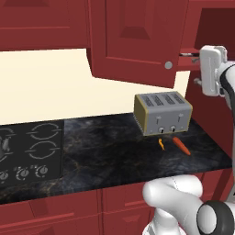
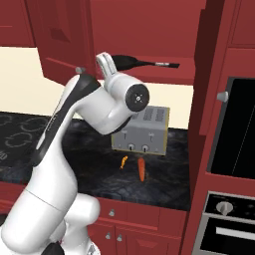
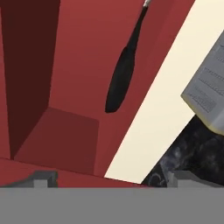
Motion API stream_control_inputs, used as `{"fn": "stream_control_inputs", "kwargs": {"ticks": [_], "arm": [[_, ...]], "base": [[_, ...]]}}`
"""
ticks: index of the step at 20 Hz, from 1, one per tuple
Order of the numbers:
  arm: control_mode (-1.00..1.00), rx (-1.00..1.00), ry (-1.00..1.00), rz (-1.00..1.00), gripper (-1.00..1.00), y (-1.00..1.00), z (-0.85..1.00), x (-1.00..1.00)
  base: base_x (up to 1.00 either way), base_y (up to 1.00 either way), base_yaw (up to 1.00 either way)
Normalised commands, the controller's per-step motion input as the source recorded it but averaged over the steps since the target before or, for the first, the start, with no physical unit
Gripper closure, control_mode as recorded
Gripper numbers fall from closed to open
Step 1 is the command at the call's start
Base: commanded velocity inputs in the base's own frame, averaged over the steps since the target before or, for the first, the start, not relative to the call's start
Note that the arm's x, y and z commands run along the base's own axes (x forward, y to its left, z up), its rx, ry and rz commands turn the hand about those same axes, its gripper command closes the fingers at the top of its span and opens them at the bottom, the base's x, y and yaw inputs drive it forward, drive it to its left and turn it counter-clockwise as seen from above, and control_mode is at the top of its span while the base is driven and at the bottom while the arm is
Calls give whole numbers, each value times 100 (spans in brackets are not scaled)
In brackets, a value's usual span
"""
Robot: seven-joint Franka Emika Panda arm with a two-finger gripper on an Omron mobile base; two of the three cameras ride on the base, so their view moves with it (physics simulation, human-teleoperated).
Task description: Pick the pan from the cabinet and place it on the stove. Then turn on the stove burner for the pan.
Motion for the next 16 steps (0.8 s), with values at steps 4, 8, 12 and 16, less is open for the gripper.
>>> {"fn": "stream_control_inputs", "kwargs": {"ticks": [4, 8, 12, 16], "arm": [[-100, 8, 2, 7, -100, 7, 0, 42], [-100, 6, 3, 7, -100, 16, 0, 40], [-100, 7, 3, 7, -100, 17, 0, 41], [-100, 7, 2, 10, -100, 8, 0, 39]], "base": [[0, 0, 0], [0, 0, 0], [0, 0, 0], [0, 0, 0]]}}
